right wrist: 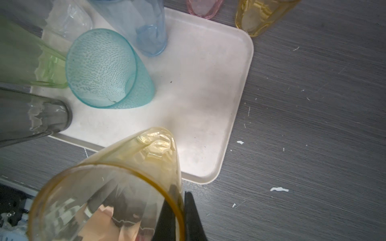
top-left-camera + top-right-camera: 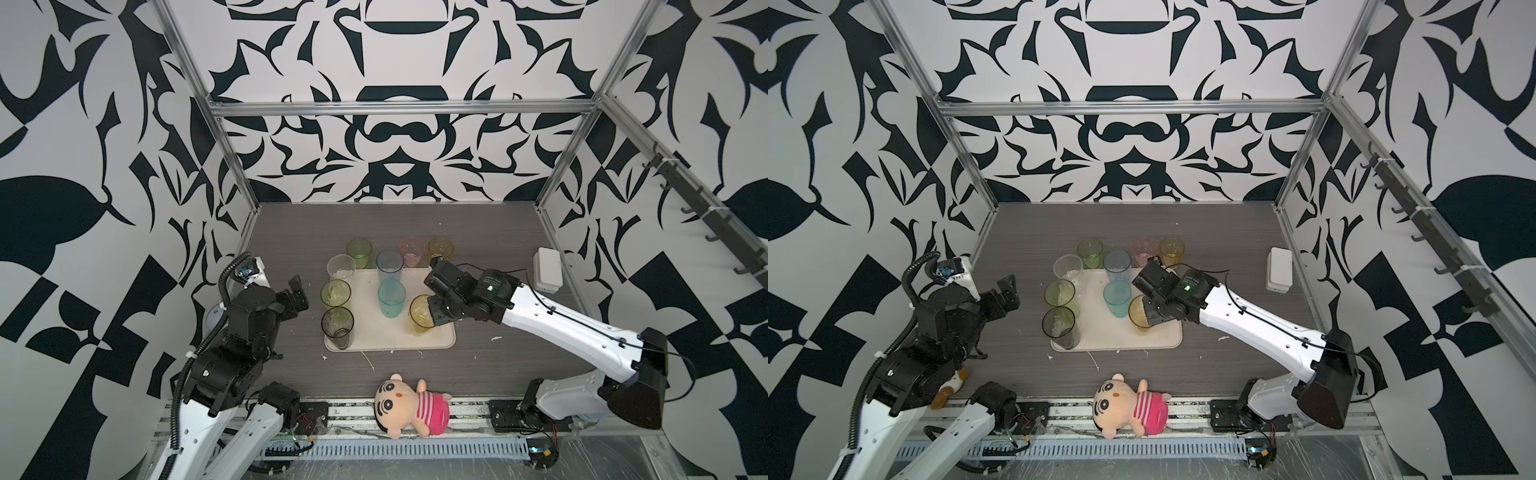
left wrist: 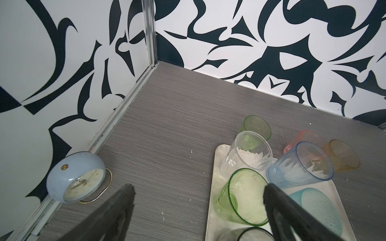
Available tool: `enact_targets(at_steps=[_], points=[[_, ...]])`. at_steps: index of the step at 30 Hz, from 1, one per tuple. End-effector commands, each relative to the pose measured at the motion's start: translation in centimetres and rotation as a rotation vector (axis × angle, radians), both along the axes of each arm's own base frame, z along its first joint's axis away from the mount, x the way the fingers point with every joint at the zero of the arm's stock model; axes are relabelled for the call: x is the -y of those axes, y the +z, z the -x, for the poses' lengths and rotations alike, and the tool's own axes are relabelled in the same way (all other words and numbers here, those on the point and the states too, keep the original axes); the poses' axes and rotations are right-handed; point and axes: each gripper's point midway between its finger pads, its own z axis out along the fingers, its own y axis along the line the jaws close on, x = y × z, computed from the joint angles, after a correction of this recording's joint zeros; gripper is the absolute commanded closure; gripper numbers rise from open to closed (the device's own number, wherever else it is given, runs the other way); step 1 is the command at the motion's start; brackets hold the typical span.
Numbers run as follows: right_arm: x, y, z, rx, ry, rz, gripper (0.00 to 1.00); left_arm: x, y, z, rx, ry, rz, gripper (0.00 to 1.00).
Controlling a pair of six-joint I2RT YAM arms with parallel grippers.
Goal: Place the glasses into the tray
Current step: Place the glass on the tray.
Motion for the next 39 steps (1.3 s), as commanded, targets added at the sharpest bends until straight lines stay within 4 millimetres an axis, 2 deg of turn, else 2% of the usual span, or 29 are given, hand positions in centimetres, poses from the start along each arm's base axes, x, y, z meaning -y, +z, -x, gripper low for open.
enact_targets(at_steps=[1,7,12,27,39], points=[[-1.1,0.3,-0.6,0.032,-0.023,-0.03,1.0,0.1,-0.1,0.1,0.01,0.001,0.019,0.0],[-2.8,-0.4,-0.3,0.03,0.002,-0.021,1.0,0.1,-0.2,0.0,0.007,0.0,0.018,0.0],[-3.6,-1.4,-0.3,0.012,0.002,-0.019,1.0,0.1,-0.2,0.0,0.008,0.0,0.019,0.0],[-6.1,-2.5,0.0,0.003,0.028,-0.02,1.0,0.1,-0.1,0.1,0.01,0.0,0.02,0.0],[-7.2,-3.0,-0.2,0.003,0.034,0.003,1.0,0.0,-0.1,0.2,0.013,-0.001,0.02,0.0]])
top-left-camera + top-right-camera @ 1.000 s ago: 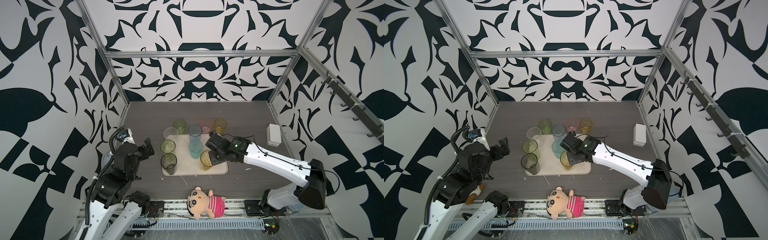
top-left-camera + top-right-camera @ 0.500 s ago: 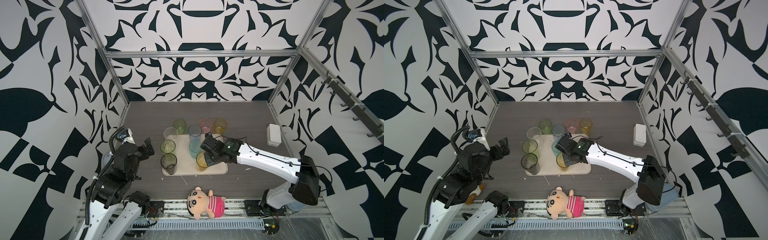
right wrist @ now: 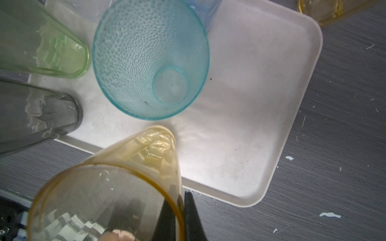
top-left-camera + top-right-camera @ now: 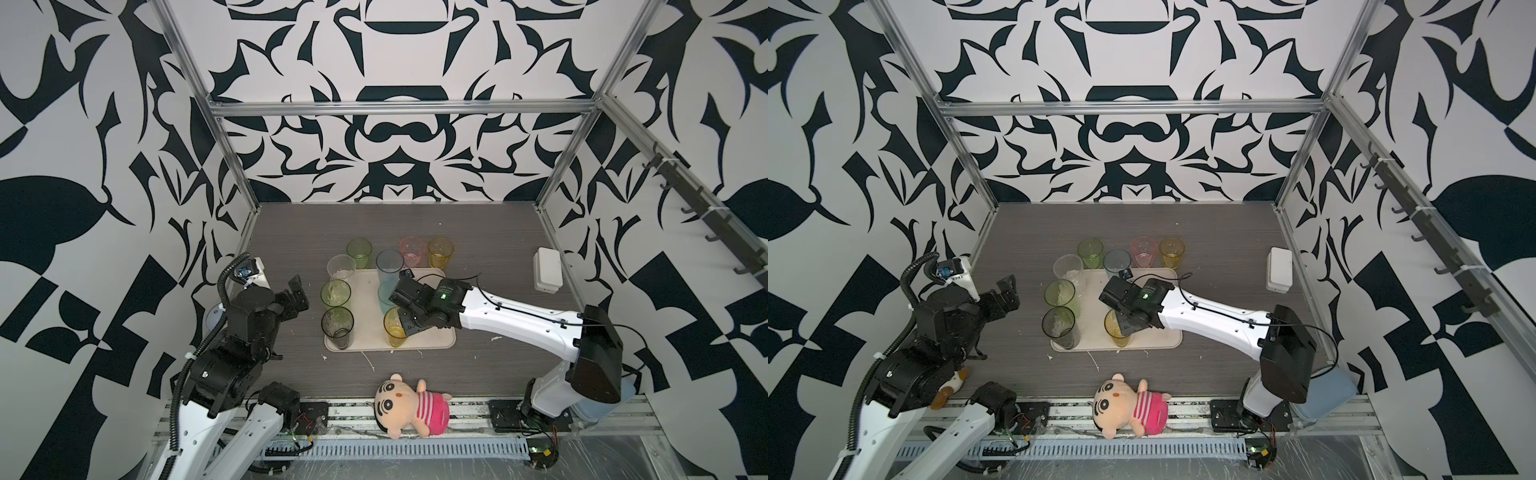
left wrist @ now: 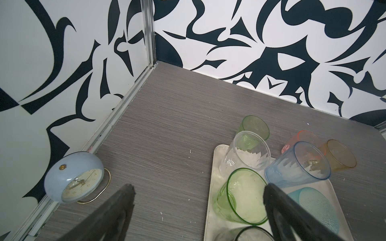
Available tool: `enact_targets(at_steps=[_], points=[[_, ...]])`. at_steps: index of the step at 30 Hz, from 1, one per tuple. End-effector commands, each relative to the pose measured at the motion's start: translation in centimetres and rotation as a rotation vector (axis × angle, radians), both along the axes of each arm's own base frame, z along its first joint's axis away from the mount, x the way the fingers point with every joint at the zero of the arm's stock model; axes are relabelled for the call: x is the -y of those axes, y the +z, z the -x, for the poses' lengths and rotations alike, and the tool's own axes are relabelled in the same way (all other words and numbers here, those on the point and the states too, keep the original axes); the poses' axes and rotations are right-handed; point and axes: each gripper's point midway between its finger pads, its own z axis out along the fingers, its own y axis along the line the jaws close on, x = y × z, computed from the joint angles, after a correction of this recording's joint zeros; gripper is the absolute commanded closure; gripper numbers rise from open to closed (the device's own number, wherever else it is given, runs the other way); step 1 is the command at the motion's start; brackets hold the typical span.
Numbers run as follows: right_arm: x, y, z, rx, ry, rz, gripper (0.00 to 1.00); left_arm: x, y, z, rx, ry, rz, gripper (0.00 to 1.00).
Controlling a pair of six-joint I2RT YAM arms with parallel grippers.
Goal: Place the glasses into the tray
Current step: Place the glass on the tray.
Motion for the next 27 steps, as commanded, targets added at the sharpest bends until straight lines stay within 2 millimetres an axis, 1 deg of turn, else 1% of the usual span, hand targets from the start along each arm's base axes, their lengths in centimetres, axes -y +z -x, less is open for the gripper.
enact_targets(at_steps=[1,9,10,12,15,18,22,27], points=[[-0.9,1.5,-0.8,0.041,-0.021,-0.036,1.0,0.0,-0.2,0.1,0.009,0.004,0.013,0.0],[-1.4,1.1,-0.8,0.029,-0.017,-0.034,1.0,-0.1,-0.1,0.2,0.012,0.006,0.014,0.0],[-1.4,1.1,-0.8,0.029,-0.016,-0.034,0.99,-0.1,-0.1,0.2,0.013,0.007,0.014,0.0],[-1.4,1.2,-0.7,0.029,-0.016,-0.036,0.94,-0.1,-0.1,0.2,0.014,0.008,0.014,0.0],[-1.4,1.4,-0.7,0.028,-0.015,-0.042,0.82,-0.1,-0.1,0.1,0.012,0.008,0.014,0.0],[-1.6,1.9,-0.7,0.031,-0.013,-0.056,0.72,-0.1,-0.1,0.1,0.011,0.007,0.013,0.0],[-2.0,2.7,-0.6,0.031,-0.006,-0.089,0.66,-0.1,-0.1,0.2,0.011,0.008,0.013,0.0],[-2.0,4.9,-0.6,0.059,0.01,-0.114,0.61,-0.2,-0.1,0.2,0.012,0.012,0.011,0.0]])
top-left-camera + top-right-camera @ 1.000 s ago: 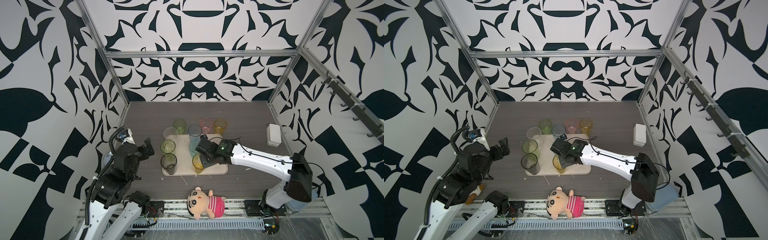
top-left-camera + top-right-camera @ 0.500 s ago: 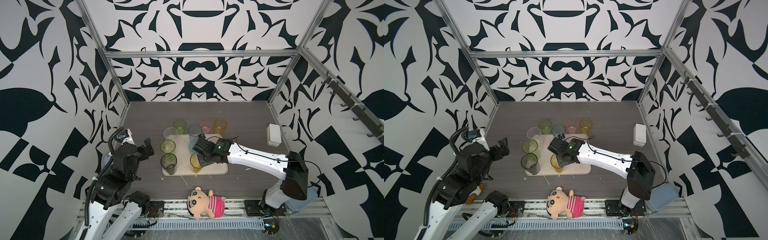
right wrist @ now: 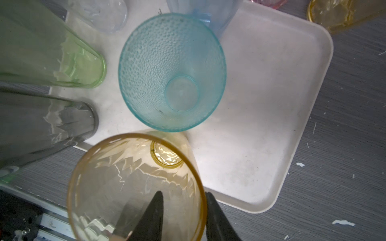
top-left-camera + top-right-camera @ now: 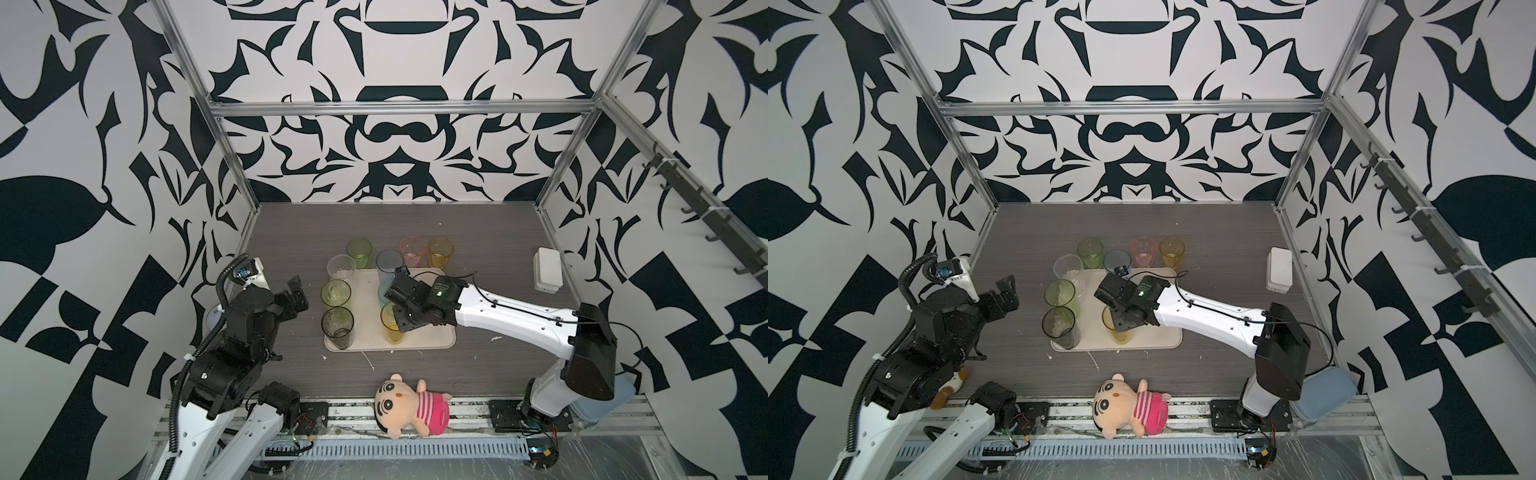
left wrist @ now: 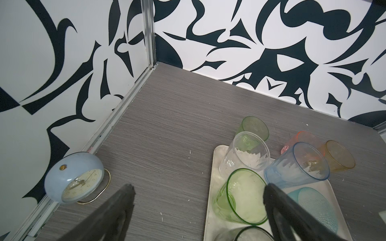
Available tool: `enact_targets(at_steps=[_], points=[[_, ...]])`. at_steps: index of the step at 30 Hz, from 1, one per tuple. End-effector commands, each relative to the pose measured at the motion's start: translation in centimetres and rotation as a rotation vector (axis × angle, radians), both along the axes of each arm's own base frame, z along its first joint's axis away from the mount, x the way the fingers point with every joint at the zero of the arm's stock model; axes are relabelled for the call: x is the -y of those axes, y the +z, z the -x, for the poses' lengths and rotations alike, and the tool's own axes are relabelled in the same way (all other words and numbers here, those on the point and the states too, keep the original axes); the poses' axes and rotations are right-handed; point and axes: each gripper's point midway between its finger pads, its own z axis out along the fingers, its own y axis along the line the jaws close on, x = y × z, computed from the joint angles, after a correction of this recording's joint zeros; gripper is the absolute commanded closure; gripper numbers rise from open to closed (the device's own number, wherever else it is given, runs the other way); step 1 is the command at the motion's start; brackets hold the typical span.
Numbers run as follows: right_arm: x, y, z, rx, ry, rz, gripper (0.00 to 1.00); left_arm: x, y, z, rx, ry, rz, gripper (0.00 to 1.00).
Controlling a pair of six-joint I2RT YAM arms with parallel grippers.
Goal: Place the glasses into the tray
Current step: Place the glass on the tray, then pick up the glass from the top-center of the table.
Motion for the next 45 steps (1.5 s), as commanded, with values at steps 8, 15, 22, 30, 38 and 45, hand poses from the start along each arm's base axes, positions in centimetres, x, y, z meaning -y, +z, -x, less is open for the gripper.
enact_targets(at_steps=[8,15,22,30,38,45], points=[[0.4,8.5,-0.7,0.152,0.033,-0.104,0.58,-0.3,-0.1,0.2,0.011,0.017,0.008,0.0],[1.1,12.2,-2.8,0.255,0.03,-0.12,0.6,-0.4,0.2,0.4,0.028,0.015,0.019,0.0],[1.3,14.6,-6.4,0.316,-0.009,-0.158,0.63,-0.3,0.4,0.7,0.039,0.005,0.032,0.01],[1.3,16.3,-10.5,0.363,-0.04,-0.163,0.64,-0.5,1.0,1.3,0.072,0.002,0.046,0.01],[0.0,17.2,-14.9,0.404,-0.025,-0.144,0.65,-0.5,1.0,1.3,0.074,0.0,0.044,0.0],[-2.3,16.3,-19.3,0.405,0.012,-0.13,0.66,-0.5,0.8,1.1,0.069,0.006,0.041,0.01]])
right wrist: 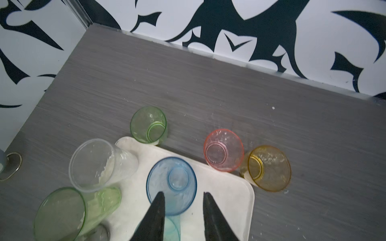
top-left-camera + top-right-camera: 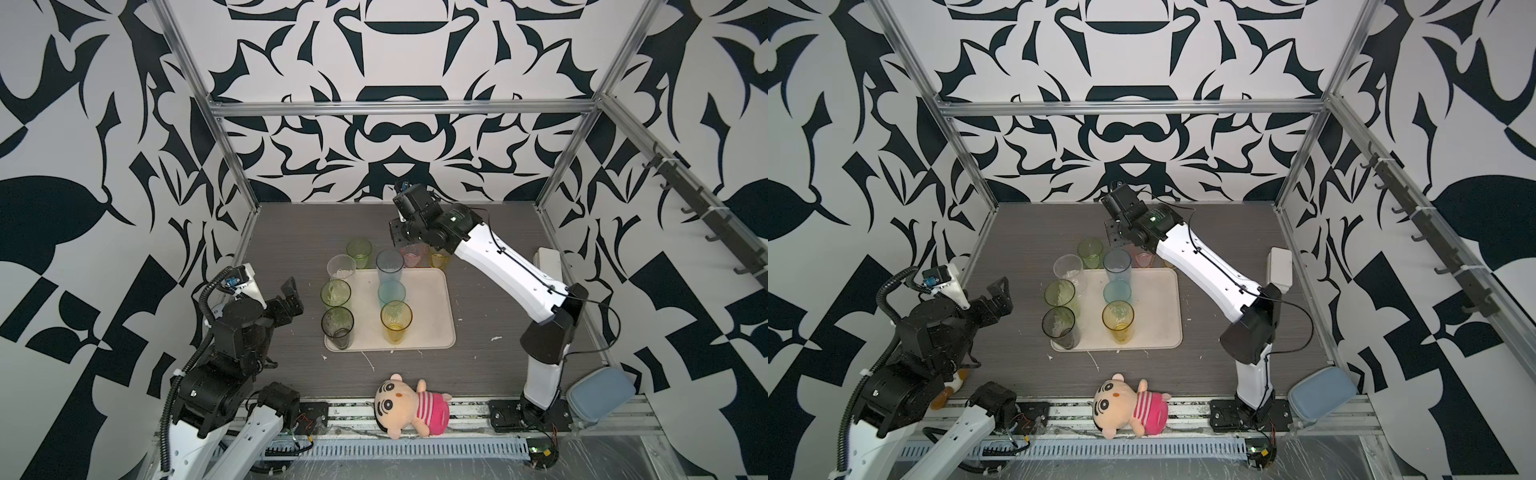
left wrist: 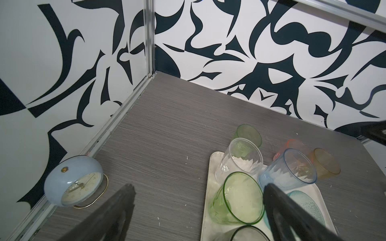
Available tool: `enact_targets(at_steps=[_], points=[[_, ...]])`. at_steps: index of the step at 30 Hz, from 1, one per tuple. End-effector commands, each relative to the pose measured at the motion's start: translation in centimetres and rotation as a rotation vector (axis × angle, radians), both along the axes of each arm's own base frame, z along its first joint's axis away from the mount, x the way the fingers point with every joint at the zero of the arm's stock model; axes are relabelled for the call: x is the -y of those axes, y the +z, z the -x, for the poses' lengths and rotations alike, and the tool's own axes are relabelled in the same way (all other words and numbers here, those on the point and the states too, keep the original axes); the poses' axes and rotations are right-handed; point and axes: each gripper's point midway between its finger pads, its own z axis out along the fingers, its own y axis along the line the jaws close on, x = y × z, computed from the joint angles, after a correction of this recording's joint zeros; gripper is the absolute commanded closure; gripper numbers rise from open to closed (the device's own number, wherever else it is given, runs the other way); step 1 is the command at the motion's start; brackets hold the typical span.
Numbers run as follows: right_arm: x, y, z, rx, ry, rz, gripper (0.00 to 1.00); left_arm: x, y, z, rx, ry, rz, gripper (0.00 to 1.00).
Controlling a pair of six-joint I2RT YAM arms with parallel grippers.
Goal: Place the glasses into the tray
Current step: Pick up the glass from the top-center of the table.
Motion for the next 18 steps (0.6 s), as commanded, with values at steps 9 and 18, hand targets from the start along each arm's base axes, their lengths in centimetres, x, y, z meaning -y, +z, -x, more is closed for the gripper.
enact_targets(at_steps=[9,18], points=[[-2.9,-1.8,-5.5,0.002,0.052,-0.032,0.67,0.0,-0.8,-0.9,-0.046,0.023,-0.036,0.01],[-4.8,-6.4,-7.9,-0.057,0.073,-0.044,0.61,-0.7,-1.4,-0.3,-0.109,0.044,-0.081,0.01]])
